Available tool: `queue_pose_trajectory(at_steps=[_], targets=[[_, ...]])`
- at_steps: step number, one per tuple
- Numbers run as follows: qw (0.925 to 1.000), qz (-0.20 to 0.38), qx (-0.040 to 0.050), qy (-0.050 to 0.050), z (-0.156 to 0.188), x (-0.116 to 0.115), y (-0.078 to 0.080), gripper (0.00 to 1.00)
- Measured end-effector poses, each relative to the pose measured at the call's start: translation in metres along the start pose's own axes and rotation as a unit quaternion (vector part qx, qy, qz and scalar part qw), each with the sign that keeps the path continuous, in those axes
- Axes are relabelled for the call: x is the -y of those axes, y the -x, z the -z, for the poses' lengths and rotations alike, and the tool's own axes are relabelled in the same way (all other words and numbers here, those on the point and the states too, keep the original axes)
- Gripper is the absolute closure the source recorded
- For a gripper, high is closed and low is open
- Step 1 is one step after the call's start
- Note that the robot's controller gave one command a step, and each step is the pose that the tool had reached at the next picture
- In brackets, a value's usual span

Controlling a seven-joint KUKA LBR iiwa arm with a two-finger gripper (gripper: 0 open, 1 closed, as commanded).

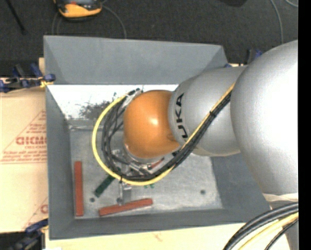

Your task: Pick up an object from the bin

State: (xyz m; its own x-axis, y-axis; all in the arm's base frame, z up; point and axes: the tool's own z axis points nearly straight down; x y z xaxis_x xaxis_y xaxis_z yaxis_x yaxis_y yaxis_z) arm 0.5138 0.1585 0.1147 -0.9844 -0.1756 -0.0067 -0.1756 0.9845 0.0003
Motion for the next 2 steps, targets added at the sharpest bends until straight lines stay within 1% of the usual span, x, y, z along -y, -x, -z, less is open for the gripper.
queue_pose_trajectory(at_steps=[1, 2], targets=[[0.9893, 0.146, 0.0005, 0.001, -0.0425, -0.0041, -0.0023, 1.00], [0.9893, 0.146, 0.0004, 0.001, -0.0425, -0.0041, -0.0023, 1.00]])
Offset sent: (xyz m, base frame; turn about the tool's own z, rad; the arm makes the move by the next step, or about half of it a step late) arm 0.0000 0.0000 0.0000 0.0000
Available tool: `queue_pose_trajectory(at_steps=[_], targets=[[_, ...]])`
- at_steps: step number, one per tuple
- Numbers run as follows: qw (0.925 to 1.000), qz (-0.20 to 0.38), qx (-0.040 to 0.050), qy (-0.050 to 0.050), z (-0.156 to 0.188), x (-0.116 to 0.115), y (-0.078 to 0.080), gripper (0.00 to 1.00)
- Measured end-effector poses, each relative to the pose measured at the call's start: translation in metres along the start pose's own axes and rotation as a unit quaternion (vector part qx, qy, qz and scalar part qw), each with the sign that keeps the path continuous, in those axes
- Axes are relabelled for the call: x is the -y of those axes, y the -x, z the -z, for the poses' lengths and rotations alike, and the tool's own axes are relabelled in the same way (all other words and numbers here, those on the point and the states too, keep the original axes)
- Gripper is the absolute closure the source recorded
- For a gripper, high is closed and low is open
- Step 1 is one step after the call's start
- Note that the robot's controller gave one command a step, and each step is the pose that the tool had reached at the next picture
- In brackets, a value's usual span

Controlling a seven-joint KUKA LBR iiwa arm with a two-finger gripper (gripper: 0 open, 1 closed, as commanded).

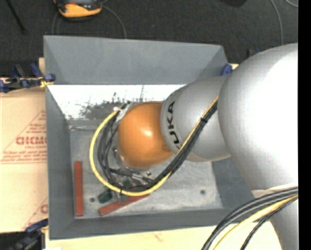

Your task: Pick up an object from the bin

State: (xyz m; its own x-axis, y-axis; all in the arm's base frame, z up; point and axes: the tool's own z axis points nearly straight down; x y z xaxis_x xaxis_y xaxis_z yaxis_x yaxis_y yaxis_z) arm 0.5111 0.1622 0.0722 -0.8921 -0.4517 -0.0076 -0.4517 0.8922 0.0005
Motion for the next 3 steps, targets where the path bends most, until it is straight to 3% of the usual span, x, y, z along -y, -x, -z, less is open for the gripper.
queue_pose_trajectory(at_steps=[1, 2, 3], targets=[[0.9999, 0.015, -0.0022, 0.000, 0.127, -0.010, 0.006, 1.00], [0.9999, 0.015, -0.0025, 0.000, 0.126, -0.010, 0.006, 1.00], [0.9981, 0.062, -0.0057, 0.001, 0.141, -0.006, 0.003, 1.00]])
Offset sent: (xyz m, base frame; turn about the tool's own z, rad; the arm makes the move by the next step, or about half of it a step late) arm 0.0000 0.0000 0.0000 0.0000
